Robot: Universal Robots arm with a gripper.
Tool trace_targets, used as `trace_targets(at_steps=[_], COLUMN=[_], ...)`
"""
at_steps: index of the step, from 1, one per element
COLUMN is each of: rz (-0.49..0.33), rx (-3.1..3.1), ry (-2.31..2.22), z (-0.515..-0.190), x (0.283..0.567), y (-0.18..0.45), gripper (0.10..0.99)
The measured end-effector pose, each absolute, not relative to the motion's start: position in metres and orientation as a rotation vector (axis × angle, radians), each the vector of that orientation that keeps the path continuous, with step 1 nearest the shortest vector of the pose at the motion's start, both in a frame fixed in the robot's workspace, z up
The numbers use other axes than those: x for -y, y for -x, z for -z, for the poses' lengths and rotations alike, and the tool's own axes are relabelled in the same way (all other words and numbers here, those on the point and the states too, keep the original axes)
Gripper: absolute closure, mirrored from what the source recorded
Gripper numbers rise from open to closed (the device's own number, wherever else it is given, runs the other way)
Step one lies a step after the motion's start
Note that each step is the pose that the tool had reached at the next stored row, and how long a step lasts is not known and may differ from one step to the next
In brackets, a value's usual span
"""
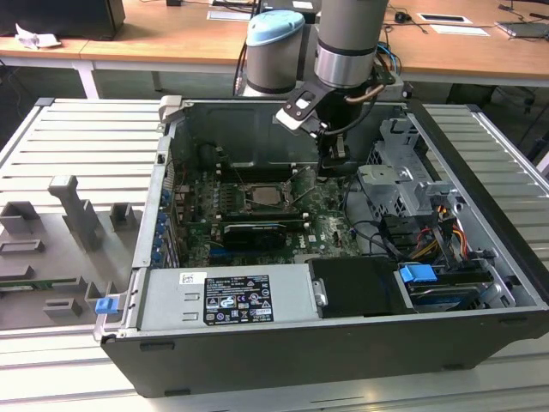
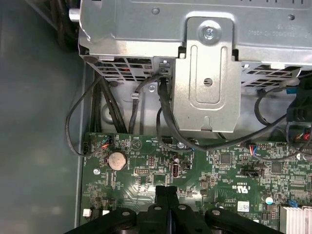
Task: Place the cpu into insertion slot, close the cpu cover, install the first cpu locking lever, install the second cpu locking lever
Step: 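Close the cpu cover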
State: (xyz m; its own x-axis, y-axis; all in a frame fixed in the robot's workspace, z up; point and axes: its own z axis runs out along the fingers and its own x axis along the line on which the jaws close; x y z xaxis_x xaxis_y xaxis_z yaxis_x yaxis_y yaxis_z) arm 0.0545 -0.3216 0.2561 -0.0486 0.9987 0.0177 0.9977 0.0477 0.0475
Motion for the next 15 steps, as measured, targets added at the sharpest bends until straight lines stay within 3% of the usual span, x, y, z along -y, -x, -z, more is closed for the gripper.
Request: trace_targets(at_steps=[15], rz=[-0.058], rx=[-2.271], ry=[-2.157], z=[-0.252], x=[0.322], y=[-0.044], gripper=[0.98])
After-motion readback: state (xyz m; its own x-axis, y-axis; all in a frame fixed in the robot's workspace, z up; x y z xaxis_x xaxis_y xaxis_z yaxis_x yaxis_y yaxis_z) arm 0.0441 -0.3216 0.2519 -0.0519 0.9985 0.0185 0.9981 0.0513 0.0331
